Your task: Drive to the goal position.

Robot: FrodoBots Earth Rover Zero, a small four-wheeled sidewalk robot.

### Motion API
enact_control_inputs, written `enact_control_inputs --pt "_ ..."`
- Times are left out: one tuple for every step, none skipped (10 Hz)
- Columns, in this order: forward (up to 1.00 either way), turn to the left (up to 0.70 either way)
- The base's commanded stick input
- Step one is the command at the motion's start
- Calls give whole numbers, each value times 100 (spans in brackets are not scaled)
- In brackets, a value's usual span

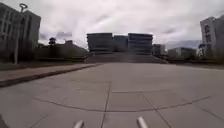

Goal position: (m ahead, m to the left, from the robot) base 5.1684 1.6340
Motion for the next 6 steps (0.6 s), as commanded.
enact_control_inputs --pt "100 0" --pt "100 0" --pt "100 0" --pt "100 0" --pt "100 0" --pt "100 0"
